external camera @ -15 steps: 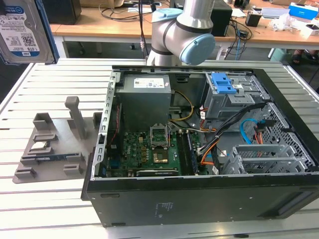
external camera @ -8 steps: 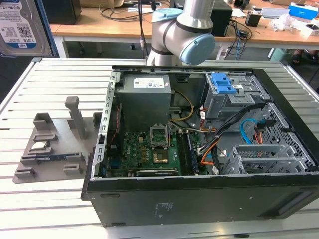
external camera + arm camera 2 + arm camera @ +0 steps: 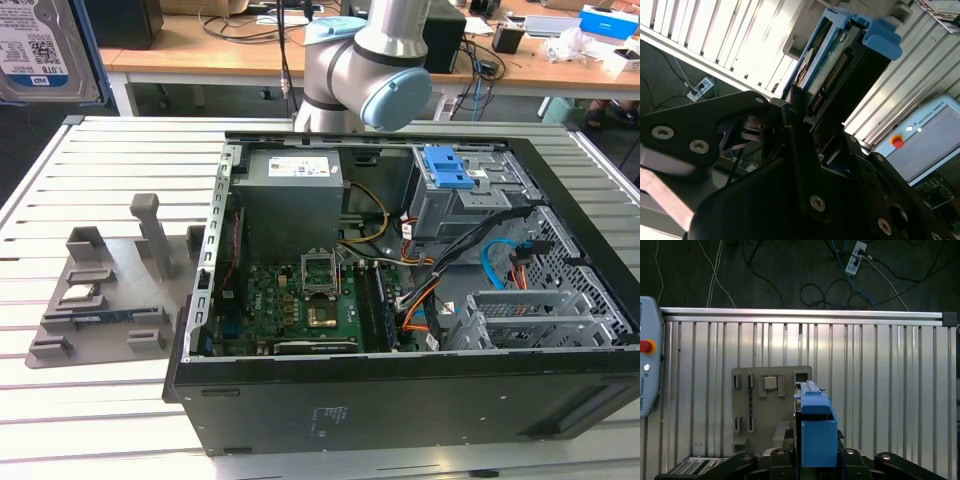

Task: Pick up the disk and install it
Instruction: 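Pick up the disk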

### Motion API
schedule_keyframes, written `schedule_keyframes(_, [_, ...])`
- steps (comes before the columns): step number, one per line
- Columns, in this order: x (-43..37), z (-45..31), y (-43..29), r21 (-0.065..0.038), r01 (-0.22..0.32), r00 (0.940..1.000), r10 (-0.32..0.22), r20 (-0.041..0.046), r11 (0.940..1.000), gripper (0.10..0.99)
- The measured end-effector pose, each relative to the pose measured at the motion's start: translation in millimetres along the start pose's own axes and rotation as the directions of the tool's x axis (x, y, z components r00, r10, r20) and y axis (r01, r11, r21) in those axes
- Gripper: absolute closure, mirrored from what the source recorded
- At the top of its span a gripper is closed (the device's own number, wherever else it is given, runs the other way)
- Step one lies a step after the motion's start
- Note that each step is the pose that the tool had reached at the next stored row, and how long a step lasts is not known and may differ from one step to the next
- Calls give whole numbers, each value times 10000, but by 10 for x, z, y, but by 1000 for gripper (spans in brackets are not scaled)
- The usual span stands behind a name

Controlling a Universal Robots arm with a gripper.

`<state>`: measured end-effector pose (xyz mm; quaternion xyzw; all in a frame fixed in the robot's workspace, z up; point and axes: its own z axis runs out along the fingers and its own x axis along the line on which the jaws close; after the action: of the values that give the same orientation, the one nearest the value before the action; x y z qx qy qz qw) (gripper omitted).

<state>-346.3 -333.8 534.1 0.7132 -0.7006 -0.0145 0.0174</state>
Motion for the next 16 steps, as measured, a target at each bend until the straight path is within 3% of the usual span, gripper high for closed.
schedule_keyframes(5, [1,-5,-113,0,-4,10000,4,1,10000,722])
schedule_keyframes(9, [5,-15,-343,-1,-3,10000,3,1,10000,722])
schedule_keyframes(16, [9,-26,-592,-1,-3,10000,3,1,10000,722])
